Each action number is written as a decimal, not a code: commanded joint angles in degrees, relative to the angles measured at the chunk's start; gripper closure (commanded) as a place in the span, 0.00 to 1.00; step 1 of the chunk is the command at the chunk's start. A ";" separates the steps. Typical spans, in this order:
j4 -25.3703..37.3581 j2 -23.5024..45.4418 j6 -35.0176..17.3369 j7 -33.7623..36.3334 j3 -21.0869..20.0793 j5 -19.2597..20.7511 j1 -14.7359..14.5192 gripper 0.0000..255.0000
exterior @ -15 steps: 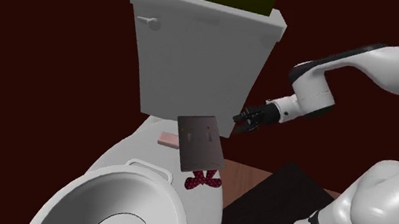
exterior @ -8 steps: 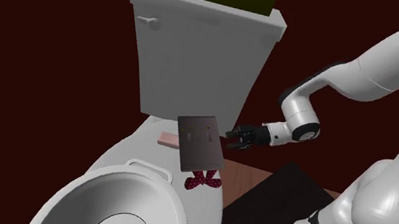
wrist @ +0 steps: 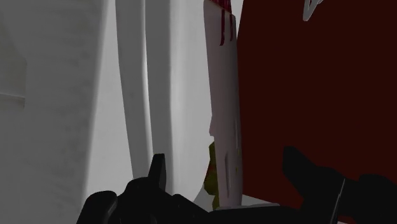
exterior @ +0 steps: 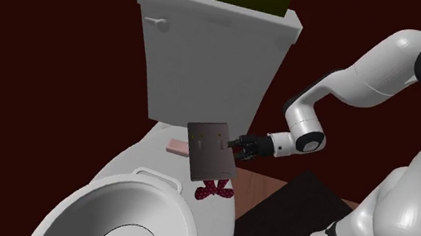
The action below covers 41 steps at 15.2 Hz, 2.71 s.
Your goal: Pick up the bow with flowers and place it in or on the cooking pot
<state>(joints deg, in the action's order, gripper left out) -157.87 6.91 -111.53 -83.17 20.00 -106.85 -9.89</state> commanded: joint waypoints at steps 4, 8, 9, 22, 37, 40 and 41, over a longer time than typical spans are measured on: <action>0.19 0.11 -0.23 0.03 -0.40 -0.79 -0.38 0.00; 0.19 0.12 -0.23 0.03 -0.39 -0.78 -0.38 1.00; 0.19 0.12 -0.23 0.03 -0.39 -0.78 -0.38 1.00; -1.22 -5.88 -3.27 3.86 -0.27 1.34 -0.64 1.00; -3.77 -22.83 -11.52 17.64 -1.64 8.80 -0.44 1.00; -3.96 -25.87 -12.82 20.74 -2.17 10.47 -0.26 1.00; -4.00 -26.85 -13.21 21.79 -2.35 11.04 -0.20 1.00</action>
<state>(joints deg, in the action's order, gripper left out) -161.87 -18.94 -124.32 -62.50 17.84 -96.39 -10.14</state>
